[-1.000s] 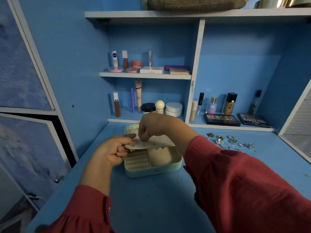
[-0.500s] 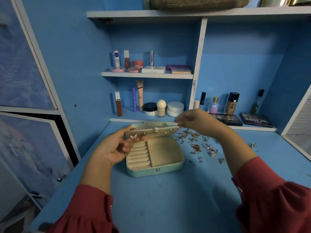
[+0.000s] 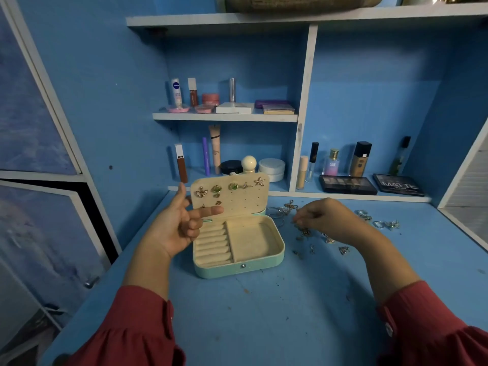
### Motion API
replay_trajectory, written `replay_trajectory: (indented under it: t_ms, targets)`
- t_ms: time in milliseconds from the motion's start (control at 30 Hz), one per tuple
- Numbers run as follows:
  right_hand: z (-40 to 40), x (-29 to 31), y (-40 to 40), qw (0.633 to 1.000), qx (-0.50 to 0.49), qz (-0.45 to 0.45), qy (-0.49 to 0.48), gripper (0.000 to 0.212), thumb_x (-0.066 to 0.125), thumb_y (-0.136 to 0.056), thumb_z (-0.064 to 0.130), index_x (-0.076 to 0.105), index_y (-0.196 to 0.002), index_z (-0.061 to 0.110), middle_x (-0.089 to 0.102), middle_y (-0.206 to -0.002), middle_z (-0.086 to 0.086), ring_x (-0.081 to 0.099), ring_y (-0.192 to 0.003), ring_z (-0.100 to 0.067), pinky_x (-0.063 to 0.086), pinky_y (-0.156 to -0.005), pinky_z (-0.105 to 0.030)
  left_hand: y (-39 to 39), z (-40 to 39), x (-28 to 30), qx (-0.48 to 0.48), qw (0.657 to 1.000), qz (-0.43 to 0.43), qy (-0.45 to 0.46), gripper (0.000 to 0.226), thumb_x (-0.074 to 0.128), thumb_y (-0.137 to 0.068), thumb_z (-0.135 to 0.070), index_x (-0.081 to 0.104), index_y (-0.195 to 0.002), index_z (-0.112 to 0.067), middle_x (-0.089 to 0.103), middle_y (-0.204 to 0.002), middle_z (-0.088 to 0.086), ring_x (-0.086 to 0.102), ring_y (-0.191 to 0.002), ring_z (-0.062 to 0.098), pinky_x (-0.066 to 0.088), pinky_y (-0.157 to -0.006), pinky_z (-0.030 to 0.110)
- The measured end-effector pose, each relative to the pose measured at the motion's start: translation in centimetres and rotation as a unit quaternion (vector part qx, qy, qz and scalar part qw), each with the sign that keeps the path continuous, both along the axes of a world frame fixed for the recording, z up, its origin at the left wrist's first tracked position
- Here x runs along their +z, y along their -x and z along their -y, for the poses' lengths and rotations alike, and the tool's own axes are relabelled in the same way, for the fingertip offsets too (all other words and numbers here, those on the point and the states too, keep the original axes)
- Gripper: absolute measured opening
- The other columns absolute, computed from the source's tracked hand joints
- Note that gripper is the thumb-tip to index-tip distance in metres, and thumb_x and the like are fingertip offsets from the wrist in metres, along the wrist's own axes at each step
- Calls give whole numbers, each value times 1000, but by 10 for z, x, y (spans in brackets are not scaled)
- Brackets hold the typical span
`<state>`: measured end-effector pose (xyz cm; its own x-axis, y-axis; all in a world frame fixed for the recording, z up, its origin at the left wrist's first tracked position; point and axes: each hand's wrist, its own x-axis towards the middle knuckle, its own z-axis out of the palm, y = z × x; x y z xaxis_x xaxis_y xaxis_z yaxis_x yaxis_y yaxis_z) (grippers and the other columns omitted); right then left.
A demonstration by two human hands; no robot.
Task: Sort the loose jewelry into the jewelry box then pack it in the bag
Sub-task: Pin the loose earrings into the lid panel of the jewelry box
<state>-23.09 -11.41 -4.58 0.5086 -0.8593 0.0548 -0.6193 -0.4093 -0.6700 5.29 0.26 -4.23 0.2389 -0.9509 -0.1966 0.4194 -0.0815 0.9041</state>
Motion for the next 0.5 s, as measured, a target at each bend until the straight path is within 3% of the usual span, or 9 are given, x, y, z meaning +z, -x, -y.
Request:
replay_trajectory:
  t_ms: [133, 267, 400, 500]
  targets:
    - [-2, 0, 1, 1000, -6, 3, 9, 19, 67, -87, 14, 72, -83, 32, 72, -83, 14, 66, -81, -3, 55, -80, -26, -1, 1, 0, 10, 1000, 6, -5, 50, 41, -92, -56, 58, -115, -15, 73, -86, 15, 27, -33, 3, 22, -32, 12]
    - [-3, 0, 4, 1000, -13, -7, 26, 16, 67, -88, 16, 72, -84, 30, 66, -77, 23, 59, -73, 9, 42, -63, -5, 0, 1, 0, 24, 999, 22, 5, 44, 45, -91, -54, 61, -107, -16, 73, -86, 14, 28, -34, 3, 24, -33, 12]
    - [-3, -1, 7, 999, -26, -14, 27, 9, 67, -88, 20, 75, -90, 25, 68, -81, 16, 61, -78, 3, 44, -66, -13, -3, 4, -3, 49, 998, 24, 33, 52, 43, -92, -54, 59, -117, -12, 73, -95, 15, 29, -36, 3, 27, -33, 13]
    - [-3, -1, 8, 999, -31, -23, 29, 10, 68, -87, 21, 76, -93, 22, 71, -85, 9, 63, -81, -4, 50, -75, -22, -2, 6, -3, 65, 997, 31, 37, 46, 45, -94, -50, 61, -113, -11, 73, -90, 13, 28, -35, 3, 26, -33, 13]
